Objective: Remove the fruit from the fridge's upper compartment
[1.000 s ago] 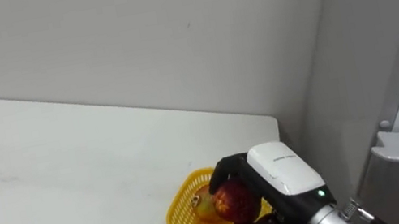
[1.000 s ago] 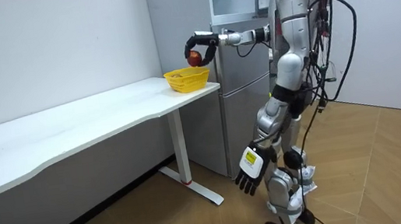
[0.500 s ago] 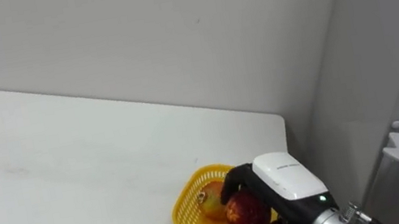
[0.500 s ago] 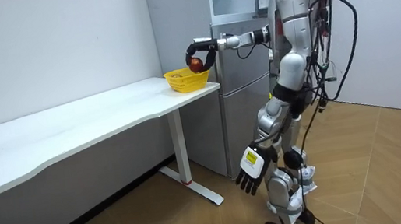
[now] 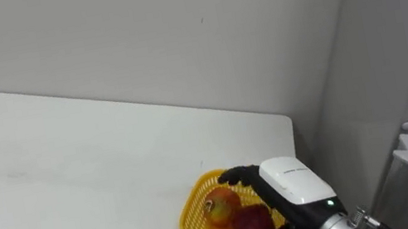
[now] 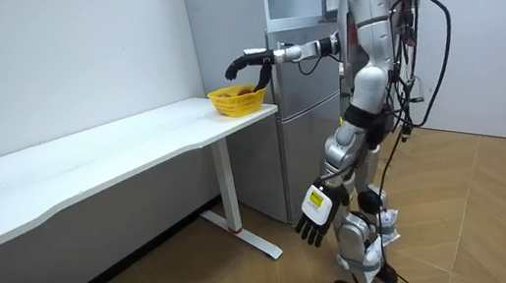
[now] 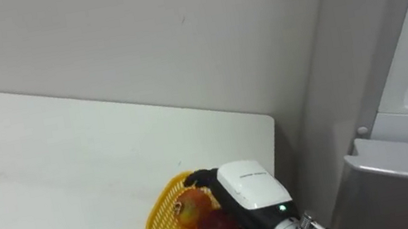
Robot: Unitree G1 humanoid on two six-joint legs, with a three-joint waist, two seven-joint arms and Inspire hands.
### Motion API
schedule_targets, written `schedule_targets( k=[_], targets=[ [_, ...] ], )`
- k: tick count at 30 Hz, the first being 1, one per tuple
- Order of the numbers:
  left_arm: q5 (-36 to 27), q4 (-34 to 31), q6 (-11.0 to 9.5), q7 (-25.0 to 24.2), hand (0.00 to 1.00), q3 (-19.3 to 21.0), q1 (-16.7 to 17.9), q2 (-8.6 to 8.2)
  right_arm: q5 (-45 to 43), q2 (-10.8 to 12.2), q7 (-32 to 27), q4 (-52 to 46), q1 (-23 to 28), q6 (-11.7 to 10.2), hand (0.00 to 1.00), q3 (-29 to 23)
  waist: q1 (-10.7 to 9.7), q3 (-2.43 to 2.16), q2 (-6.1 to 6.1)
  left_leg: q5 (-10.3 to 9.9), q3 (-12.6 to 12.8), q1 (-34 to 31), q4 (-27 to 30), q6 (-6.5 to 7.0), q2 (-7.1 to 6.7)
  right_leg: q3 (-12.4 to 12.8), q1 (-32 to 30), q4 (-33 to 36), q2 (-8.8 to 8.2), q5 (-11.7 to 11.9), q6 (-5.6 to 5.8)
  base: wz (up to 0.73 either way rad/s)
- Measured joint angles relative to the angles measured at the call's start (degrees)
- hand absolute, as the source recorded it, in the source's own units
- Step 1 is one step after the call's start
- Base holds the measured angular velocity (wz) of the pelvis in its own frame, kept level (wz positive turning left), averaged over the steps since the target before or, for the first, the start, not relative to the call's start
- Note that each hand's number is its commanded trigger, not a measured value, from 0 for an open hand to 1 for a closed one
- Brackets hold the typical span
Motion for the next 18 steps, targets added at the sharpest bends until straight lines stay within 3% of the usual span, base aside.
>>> schedule_targets(
  k=[5,18],
  targets=[
    [0.0,0.0,0.0,0.01,0.0,0.0,0.17,0.0,0.62,0.0,0.43,-0.01,0.0,0.0,0.0,-0.01,-0.03,-0.42,0.6,0.01,-0.1,0.01,0.09,-0.01,-0.01,-0.04,0.12,0.02,-0.01,0.0,0.0,0.0],
    [0.0,0.0,-0.01,0.29,0.0,-0.02,0.44,-0.01,1.01,0.0,0.9,0.0,0.0,0.0,0.0,-0.02,-0.1,-0.38,0.63,0.01,-0.24,0.03,0.48,-0.01,-0.05,-0.19,0.33,0.07,-0.06,0.0,0.0,0.0]
  ],
)
